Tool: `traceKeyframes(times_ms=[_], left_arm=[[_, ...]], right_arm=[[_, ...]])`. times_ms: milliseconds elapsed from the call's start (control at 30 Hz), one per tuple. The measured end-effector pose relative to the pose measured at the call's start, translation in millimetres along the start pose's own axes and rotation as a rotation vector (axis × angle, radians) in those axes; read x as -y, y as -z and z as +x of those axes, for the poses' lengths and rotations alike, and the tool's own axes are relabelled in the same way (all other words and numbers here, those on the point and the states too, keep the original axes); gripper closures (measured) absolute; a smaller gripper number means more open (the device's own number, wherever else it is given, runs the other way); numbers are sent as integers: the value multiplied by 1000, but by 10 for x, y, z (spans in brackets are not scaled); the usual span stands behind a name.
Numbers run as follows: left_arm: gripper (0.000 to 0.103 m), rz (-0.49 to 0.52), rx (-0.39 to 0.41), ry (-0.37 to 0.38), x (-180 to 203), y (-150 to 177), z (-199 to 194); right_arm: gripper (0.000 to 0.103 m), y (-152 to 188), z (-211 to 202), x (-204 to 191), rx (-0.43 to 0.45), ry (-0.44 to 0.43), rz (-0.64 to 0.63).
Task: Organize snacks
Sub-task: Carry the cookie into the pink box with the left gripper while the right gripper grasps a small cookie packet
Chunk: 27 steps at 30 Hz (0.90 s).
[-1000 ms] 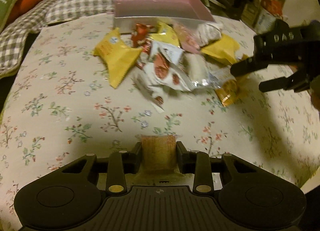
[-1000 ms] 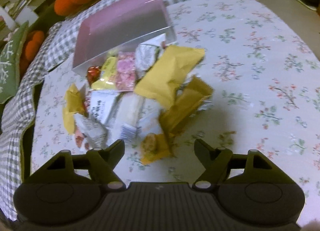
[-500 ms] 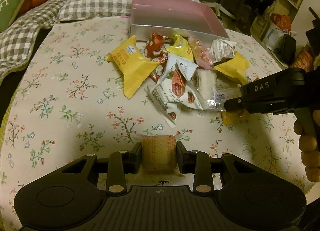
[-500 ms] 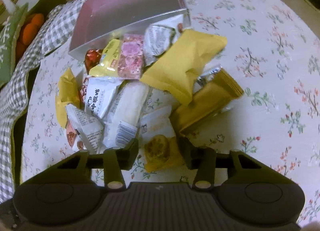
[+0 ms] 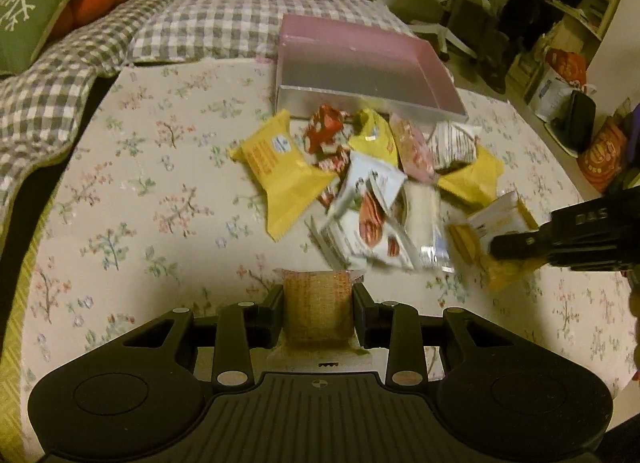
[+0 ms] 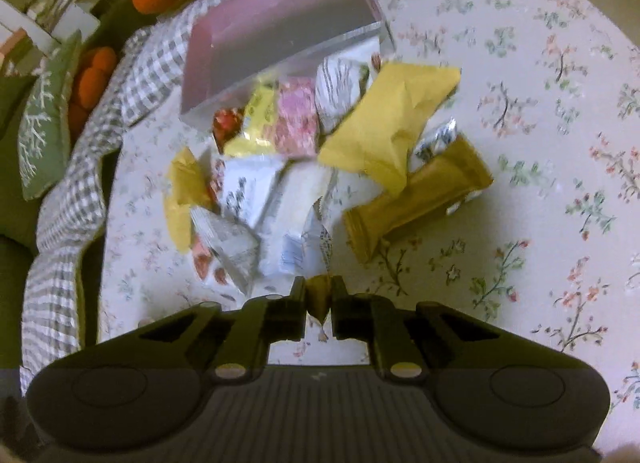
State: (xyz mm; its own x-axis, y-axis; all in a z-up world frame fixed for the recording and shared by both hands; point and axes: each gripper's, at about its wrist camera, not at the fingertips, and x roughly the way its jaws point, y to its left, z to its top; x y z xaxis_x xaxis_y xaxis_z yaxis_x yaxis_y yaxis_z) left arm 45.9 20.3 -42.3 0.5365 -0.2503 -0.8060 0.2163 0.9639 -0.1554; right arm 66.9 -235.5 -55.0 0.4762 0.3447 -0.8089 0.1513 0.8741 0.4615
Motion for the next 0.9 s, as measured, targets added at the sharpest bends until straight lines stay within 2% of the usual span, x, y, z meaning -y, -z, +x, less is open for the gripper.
traceKeyframes(times_ms=[233,467,667,900], left_arm=[[71,-7,34,0,-49,-454,-22],[71,-1,147,-4,-25,-1200,44],[71,-31,208,64,-16,-1669,520],[71,-12,209,85,-1,-1939,1155]], right_arm=[[93,-361,-234,15,95,-19,24],[93,-913,-243,-33,184,-28,31],[93,-1354,-14,-28,253,-40,29],[93,-1631,437,-72,260,-29,-1]])
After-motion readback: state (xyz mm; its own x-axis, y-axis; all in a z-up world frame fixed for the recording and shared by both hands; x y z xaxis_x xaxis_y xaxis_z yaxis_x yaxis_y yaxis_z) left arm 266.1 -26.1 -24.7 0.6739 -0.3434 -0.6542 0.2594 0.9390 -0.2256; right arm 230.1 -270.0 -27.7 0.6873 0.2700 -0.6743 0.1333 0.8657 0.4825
